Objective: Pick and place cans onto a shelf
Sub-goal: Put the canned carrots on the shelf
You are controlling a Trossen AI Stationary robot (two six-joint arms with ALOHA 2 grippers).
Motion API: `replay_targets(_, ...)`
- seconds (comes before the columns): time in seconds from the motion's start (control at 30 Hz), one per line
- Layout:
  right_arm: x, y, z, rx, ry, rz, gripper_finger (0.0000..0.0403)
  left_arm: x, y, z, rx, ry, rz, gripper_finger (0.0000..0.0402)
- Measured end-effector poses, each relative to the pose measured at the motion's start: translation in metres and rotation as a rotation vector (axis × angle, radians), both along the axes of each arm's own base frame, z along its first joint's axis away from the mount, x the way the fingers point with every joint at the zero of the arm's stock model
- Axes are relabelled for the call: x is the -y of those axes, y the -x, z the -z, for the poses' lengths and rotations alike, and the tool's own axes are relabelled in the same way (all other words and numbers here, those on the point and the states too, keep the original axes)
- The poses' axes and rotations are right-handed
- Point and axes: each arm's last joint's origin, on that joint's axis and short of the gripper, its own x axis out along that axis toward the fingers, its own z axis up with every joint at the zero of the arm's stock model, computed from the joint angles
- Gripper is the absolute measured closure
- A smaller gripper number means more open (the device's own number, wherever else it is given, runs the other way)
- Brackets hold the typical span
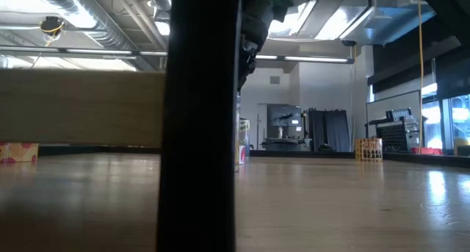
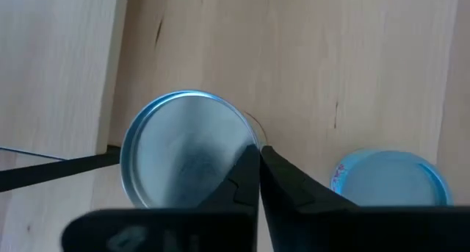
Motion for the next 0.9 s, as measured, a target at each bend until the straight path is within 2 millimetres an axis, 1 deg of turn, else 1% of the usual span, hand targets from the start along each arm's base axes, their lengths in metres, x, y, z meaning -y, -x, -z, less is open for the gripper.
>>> replay_targets(0.37, -0.003, -0.002, -0.001, 0.015, 0.006, -0.002, 0.0339, 0.0, 0.0, 0.0, -0.011, 0.016, 0.005, 0.0401)
replay_targets(0.47, -0.005, -0.004, -0.009, 0.028, 0.006, -0.004, 0.0335, 0.001, 0.001, 0.001, -0.027, 0.041, 0.011, 0.0401)
replay_targets(0.53, -0.006, -0.005, -0.02, 0.042, 0.01, -0.017, 0.0335, 0.002, 0.001, 0.001, -0.036, 0.051, 0.018, 0.0401)
replay_targets(0.6, -0.006, -0.006, -0.034, 0.059, 0.022, -0.042, 0.0334, 0.002, 0.001, 0.001, -0.058, 0.055, 0.046, 0.0401)
replay_targets(0.7, -0.006, -0.008, -0.059, 0.113, 0.034, -0.058, 0.0334, 0.003, 0.001, 0.002, -0.107, 0.063, 0.116, 0.0401)
replay_targets(0.9, -0.006, -0.002, -0.114, 0.196, 0.042, -0.058, 0.0335, 0.004, 0.002, 0.002, -0.166, 0.039, 0.231, 0.0401)
